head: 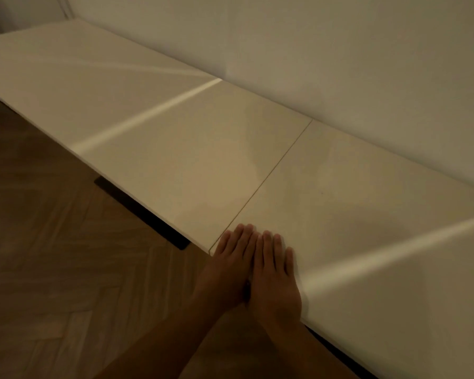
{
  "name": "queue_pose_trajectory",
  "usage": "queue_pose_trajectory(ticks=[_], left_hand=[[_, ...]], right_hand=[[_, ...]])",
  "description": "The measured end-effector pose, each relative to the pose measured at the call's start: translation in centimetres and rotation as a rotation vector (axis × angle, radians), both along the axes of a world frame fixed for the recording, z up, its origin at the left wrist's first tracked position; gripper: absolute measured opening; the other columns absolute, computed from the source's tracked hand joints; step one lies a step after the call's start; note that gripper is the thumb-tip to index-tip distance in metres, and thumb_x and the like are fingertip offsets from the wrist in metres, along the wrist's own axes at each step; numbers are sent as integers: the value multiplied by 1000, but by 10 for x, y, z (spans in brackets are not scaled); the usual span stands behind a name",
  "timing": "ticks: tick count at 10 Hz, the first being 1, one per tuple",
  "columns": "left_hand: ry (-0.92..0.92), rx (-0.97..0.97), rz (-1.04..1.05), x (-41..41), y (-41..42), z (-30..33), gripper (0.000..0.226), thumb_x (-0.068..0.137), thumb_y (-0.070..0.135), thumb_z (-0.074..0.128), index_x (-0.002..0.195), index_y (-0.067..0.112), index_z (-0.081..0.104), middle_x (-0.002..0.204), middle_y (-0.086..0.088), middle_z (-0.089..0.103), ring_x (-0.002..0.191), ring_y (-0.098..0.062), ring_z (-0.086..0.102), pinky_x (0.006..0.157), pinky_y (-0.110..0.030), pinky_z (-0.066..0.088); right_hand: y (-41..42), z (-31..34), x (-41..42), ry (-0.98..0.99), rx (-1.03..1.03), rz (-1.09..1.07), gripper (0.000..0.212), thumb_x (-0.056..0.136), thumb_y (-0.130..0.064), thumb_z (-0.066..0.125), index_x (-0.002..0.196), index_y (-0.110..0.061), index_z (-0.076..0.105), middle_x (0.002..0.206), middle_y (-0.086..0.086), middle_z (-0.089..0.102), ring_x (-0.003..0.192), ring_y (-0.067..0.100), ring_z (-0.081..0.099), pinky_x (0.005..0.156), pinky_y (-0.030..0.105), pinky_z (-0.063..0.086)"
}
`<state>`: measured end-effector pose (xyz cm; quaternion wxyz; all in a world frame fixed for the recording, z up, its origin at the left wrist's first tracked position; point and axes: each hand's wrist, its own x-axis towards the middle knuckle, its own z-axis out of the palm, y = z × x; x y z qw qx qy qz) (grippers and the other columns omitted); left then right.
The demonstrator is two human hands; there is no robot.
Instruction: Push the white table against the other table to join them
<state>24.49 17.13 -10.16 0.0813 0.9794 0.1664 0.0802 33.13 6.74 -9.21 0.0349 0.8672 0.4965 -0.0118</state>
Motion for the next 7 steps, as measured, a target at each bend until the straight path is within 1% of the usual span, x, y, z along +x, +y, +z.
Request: queue_pose_trajectory(ticks=[1,2,3,4,5,6,7], left_hand=[[158,-113,-38,1,6,11,88,97,51,40,162,9,-1,170,-14,-3,156,-30,-14,128,-47,-2],[173,-149,-55,0,12,17,99,92,49,53,163,10,-4,171,-10,-7,156,-25,-17,126,-38,-12],[163,-176,-66,2,12,19,100,90,46,56,163,10,-3,171,-10,-6,156,-25,-16,127,-39,-11],[197,-181,-60,3,12,22,102,91,46,59,163,10,-4,171,-10,-7,156,-26,-17,127,-42,-9],[265,-131,-60,7,12,26,102,91,52,55,163,9,-2,171,-12,-3,157,-28,-12,128,-48,1],[286,-68,-91,16,13,42,99,88,55,59,161,7,12,166,-12,14,155,-32,9,125,-44,15],[309,-195,-32,17,15,58,104,87,53,65,163,15,6,168,-10,6,155,-32,9,124,-49,21]], right_hand=[[-2,5,-2,6,-17,12,79,90,-37,46,152,2,17,160,25,12,147,46,7,116,62,20],[-1,6,-2,-11,-32,9,77,94,-38,46,153,2,14,160,24,7,147,45,4,118,60,15],[0,3,0,-1,-58,11,83,96,-43,44,153,1,4,161,23,-4,147,44,-6,120,58,4],[-1,4,2,19,-62,26,81,95,-46,28,153,0,-3,161,22,-10,147,44,-12,120,59,2],[-2,13,3,39,-46,22,77,90,-44,14,154,-1,9,161,22,3,148,43,0,120,58,7],[-2,20,9,136,-25,46,75,97,-43,31,154,-7,-2,161,15,-8,148,39,-8,119,53,-5],[-6,29,20,234,-15,61,86,92,-56,27,148,-17,-26,156,7,-31,147,33,-24,120,51,-12]])
